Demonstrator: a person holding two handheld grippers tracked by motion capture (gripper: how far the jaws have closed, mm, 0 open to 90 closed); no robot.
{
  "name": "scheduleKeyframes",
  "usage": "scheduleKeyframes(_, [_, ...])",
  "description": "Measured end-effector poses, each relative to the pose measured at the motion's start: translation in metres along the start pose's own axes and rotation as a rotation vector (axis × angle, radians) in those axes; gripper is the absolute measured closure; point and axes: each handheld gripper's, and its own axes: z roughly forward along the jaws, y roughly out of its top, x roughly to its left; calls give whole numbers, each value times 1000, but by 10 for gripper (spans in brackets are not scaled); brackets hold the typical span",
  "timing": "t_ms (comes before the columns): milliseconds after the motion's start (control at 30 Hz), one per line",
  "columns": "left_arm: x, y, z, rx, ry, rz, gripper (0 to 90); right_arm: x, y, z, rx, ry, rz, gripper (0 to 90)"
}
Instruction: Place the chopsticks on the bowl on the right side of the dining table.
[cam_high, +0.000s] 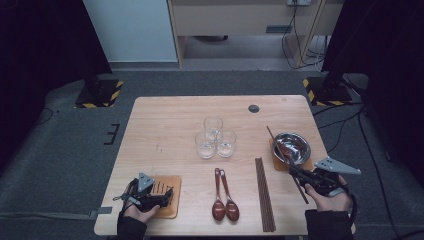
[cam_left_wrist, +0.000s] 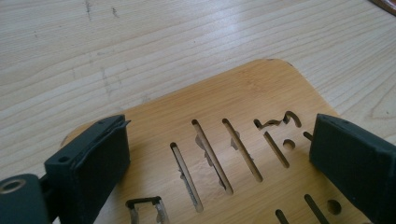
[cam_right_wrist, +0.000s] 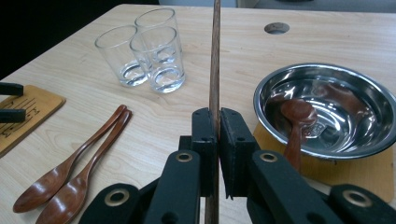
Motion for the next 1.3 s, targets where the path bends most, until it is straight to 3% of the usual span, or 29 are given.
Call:
scheduleKeyframes(833, [0,0,0,0,0,0,39,-27,25,2,-63,-32,8,852])
scheduleKeyframes(1300, [0,0,0,0,0,0,39,-47,30,14,-56,-64,10,852])
